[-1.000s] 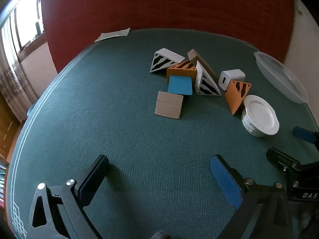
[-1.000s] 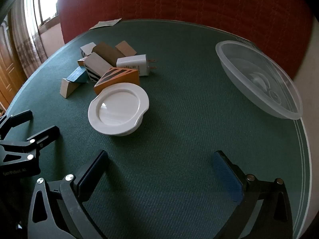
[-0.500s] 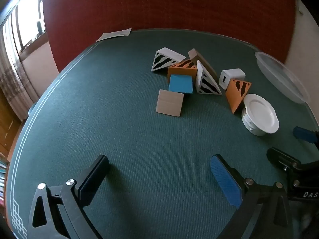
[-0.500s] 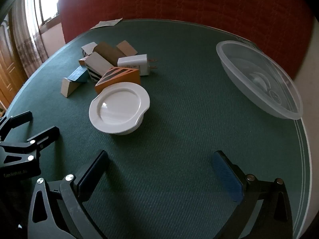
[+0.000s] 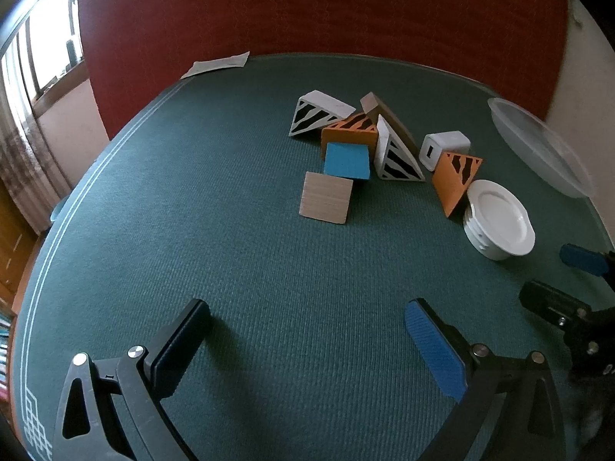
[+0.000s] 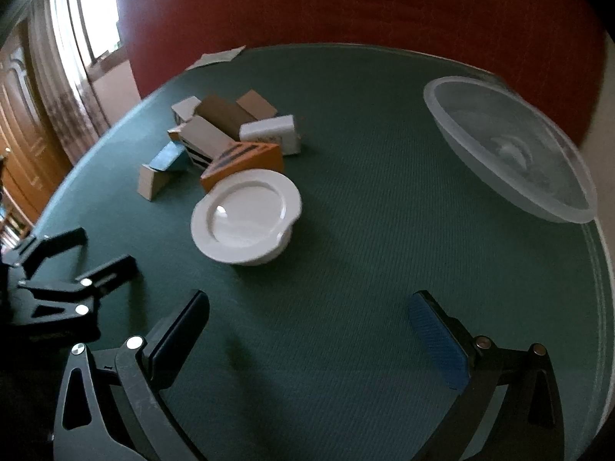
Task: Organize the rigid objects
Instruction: 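Grasp the white plate with the right tool while the left tool grasps the light wooden cube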
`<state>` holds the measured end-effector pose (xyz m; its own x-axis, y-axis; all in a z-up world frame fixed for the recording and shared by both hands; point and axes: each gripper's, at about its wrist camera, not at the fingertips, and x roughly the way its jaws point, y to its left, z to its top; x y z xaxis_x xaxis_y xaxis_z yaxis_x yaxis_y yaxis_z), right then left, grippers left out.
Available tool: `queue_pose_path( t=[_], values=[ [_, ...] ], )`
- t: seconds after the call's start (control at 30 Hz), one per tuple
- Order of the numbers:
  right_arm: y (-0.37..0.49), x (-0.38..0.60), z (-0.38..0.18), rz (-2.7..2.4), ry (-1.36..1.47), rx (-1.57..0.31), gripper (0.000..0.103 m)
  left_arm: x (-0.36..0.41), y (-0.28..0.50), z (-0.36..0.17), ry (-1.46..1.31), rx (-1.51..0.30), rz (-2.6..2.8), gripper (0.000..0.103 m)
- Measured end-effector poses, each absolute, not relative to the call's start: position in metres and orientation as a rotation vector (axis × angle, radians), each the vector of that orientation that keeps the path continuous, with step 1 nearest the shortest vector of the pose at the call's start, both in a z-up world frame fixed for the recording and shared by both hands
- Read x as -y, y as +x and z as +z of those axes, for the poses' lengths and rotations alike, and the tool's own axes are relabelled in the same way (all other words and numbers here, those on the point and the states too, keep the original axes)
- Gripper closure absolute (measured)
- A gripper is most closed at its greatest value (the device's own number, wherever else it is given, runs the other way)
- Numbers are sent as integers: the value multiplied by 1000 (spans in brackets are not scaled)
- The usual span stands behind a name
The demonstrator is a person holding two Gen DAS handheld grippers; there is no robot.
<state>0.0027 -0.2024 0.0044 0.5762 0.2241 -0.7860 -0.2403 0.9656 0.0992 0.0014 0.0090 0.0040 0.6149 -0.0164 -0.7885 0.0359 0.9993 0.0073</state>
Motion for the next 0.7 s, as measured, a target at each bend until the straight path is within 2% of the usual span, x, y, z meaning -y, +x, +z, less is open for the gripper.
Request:
queue_pose_path(
  t=[0.53,0.7],
  values=[
    [38,166,10,351,-24,-883,0,-43,13,12,-1,-914,68,0],
    [47,162,8,351,-37,-888,17,-43,20,15,10,-910,71,0]
  ],
)
